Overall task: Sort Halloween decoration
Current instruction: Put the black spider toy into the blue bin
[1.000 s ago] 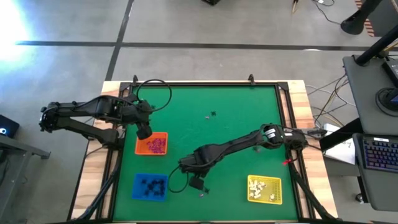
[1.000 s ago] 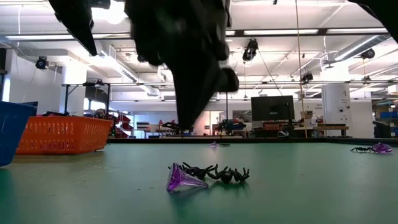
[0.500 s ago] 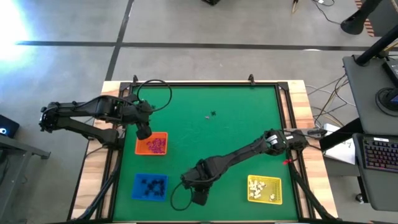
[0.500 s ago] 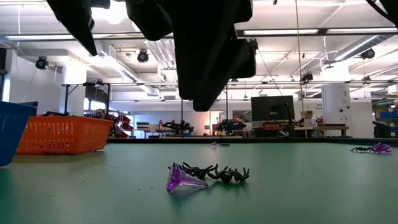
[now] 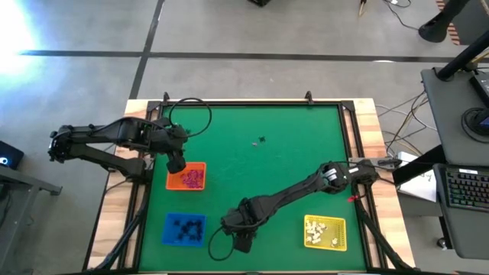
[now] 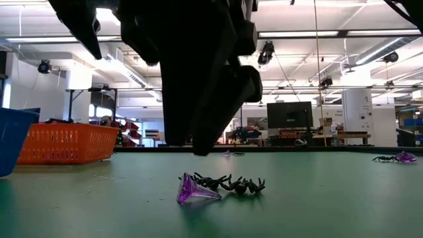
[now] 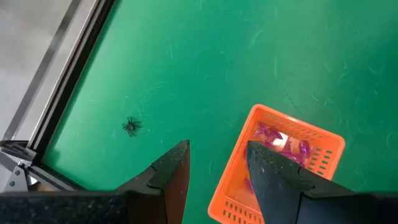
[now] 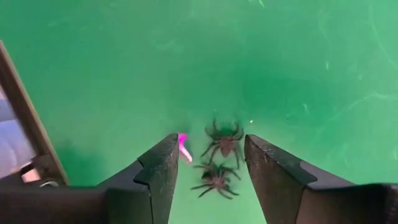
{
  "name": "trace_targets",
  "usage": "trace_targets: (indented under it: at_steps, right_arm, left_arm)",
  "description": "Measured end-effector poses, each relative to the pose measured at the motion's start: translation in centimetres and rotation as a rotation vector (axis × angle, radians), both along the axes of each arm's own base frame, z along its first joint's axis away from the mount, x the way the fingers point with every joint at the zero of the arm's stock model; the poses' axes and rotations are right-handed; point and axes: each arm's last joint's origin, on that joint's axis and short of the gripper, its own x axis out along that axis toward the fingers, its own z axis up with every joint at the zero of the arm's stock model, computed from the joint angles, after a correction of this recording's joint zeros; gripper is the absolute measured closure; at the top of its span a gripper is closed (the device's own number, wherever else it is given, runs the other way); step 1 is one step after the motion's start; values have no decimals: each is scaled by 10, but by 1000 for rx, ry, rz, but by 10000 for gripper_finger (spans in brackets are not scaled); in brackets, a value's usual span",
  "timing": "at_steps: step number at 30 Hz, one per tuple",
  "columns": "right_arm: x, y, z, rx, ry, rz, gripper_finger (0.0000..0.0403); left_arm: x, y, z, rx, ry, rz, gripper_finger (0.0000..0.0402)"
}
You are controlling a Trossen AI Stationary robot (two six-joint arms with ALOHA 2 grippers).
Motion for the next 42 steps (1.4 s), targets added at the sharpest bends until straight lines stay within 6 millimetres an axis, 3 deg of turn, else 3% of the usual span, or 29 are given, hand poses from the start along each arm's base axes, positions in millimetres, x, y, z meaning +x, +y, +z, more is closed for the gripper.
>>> trace_targets:
  at_steps: [10,18,21,30,42]
  right_arm:
    - [1,0,-25,-12,73,-28,226]
    - [0,-2,-29,-33,97,-70,231]
    - [0,-3,-30,-28,105,-86,256]
    - [-1,-4,-32,-34,112,-87,380]
    - [-5,-5,-17,-27,106,-100,394]
  left_arm:
    - [0,0,0,2,2,-6,259]
    - [0,0,0,3,2,-6,259]
    - [0,0,0,3,2,-6,259]
    - [0,0,0,3,2,-6,259]
    - [0,0,0,-7,3,-10,259]
